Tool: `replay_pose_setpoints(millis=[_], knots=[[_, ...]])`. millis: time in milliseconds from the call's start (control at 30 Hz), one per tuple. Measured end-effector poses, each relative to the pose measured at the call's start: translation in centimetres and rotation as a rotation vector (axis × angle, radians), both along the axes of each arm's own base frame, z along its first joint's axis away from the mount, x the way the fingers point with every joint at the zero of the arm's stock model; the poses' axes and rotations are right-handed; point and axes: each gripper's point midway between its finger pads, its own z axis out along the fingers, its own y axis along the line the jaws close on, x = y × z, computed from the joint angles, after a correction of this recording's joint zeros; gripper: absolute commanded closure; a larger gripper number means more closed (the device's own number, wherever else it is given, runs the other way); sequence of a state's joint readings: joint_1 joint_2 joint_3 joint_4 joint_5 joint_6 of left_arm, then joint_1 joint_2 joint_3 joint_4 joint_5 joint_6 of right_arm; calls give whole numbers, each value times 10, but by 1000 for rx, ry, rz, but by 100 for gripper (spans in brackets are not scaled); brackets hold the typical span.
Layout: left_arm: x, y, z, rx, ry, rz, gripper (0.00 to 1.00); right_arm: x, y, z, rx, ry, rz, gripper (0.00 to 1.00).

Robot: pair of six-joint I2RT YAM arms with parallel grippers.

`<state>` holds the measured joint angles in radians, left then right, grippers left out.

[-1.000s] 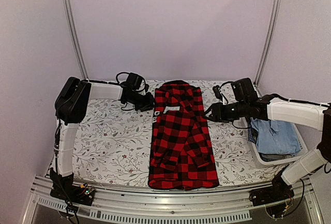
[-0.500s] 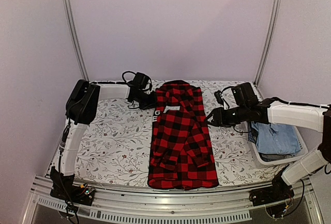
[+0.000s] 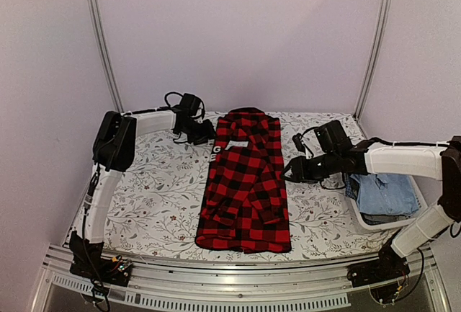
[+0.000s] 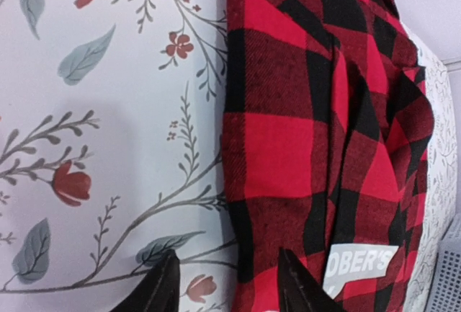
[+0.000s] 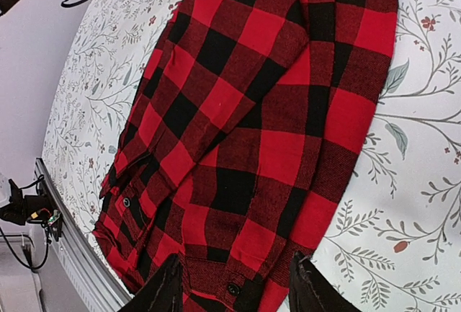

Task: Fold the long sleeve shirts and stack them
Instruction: Move the rectangle-folded shirt to the center of the board, then pick up the rectangle-folded shirt from the center of the board.

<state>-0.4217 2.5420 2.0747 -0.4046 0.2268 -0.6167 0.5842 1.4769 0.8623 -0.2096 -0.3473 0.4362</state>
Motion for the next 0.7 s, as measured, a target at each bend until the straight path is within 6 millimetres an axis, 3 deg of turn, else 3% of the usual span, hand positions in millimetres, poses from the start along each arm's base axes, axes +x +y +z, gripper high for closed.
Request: replay_pose_setpoints(millis=[200, 467, 567, 700], knots=[[-49, 25, 11, 53, 57, -10, 53, -20, 5, -11, -13, 37, 17, 52], [-137, 45, 64, 7, 43, -53, 69, -52, 16, -21, -22, 88, 51, 53], [-171, 44, 62, -14, 61, -91, 77, -64, 18, -31, -32, 119, 60, 54], [-223, 37, 40, -48, 140, -159, 82, -73, 13, -42, -45, 160, 45, 60]])
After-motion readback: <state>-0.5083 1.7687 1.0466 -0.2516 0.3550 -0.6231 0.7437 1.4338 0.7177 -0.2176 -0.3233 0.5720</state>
